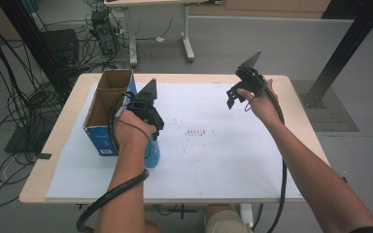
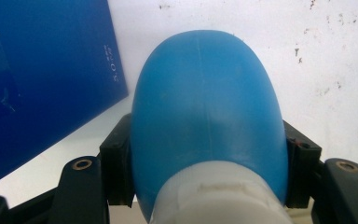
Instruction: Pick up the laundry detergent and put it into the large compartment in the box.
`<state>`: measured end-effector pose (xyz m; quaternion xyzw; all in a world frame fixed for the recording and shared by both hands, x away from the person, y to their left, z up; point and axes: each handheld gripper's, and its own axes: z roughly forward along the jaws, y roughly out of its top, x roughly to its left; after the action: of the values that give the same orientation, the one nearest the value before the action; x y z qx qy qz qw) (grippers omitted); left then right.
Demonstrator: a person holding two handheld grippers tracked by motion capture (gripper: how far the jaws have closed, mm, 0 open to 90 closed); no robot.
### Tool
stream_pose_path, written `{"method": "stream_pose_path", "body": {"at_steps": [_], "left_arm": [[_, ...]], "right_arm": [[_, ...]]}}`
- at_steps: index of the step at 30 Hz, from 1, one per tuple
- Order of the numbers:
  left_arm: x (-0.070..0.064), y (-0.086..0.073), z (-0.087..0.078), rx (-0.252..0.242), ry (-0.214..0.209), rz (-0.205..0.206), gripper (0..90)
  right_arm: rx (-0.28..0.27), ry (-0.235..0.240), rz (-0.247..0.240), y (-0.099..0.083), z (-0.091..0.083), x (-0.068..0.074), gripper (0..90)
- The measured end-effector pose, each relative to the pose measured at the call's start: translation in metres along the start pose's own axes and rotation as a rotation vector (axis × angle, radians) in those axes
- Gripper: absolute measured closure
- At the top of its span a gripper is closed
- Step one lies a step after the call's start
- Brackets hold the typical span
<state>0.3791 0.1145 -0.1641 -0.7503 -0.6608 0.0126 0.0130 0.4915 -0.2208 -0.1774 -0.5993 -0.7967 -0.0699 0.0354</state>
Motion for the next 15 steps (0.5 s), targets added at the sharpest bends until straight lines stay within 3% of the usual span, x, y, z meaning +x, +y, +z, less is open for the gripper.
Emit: {"method": "stream_pose_path", "body": {"at_steps": [15], "left_arm": [[-0.0009, 0.0005, -0.0001, 0.003, 0.004, -0.006, 37.4]], "right_arm": [[-0.005, 0.001, 0.01, -0.0017, -0.0019, -0.0019, 7.1]]}}
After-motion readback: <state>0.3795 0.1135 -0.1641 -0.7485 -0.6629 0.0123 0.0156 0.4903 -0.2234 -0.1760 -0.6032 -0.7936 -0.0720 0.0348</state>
